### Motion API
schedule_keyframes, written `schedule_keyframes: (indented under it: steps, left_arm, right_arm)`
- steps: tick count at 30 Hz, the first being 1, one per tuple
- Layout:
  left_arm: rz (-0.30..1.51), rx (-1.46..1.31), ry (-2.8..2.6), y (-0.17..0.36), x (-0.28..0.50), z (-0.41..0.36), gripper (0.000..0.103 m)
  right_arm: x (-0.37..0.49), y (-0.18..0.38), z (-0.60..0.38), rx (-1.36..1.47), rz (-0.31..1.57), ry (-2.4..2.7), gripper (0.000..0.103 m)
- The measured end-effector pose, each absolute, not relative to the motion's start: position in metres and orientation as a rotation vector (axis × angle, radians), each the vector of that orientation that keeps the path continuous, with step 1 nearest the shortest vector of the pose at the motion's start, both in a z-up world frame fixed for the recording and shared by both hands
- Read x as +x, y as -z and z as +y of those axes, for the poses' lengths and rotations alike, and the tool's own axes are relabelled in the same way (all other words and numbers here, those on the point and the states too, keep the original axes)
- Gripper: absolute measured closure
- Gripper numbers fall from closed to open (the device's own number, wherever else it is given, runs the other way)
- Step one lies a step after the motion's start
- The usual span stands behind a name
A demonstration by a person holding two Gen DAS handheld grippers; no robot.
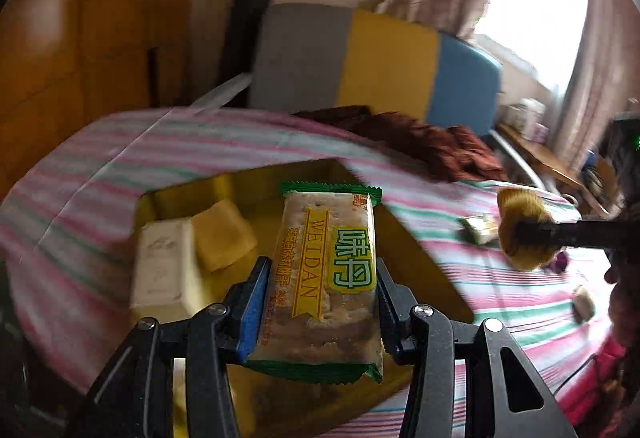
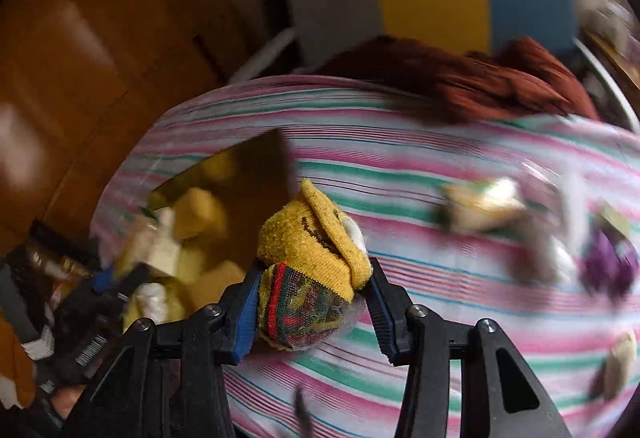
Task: Organize objects
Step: 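Lower the cracker pack into the tray with the left tool while the right tool places the glove there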
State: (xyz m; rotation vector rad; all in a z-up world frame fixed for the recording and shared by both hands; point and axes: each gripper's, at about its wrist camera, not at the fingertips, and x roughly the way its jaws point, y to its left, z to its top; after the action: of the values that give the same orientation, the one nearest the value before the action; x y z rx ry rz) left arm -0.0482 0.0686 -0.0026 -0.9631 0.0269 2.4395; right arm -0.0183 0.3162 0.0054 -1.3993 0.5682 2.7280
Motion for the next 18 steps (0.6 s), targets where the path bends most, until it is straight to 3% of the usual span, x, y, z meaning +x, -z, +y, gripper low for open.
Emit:
schedule_keyframes:
  steps: [3, 5, 9, 13, 18]
  left_arm:
    - [0.014, -1.032, -2.486, 0.018, -0.055, 0.05, 0.054]
    - [0.017, -1.063, -2.508, 0.026, -0.057, 0.045, 0.054]
    - [-0.014, -1.051, -2.544, 0.027, -0.058, 0.033, 0.04]
    - [-0.008, -1.003, -2.589, 0.022, -0.055, 0.022, 0.036]
    - [-0.027, -1.01, -2.622, 0.019, -0.056, 0.015, 0.035]
  right_arm:
    - [-0.055, -0.008, 0.283, -1.426, 0.521, -2.779, 0.055]
    - [-0.08, -0.012, 0.264, -1.403, 0.506, -2.813, 0.049]
    - [-0.11, -0.023, 0.236, -1.351, 0.472, -2.858, 0.042]
    - [-0.105, -0.029, 0.221, -1.304, 0.402, -2.893, 0.029]
    - [-0.077, -0.036, 0.209, -1.165, 0.224, -2.902, 0.029]
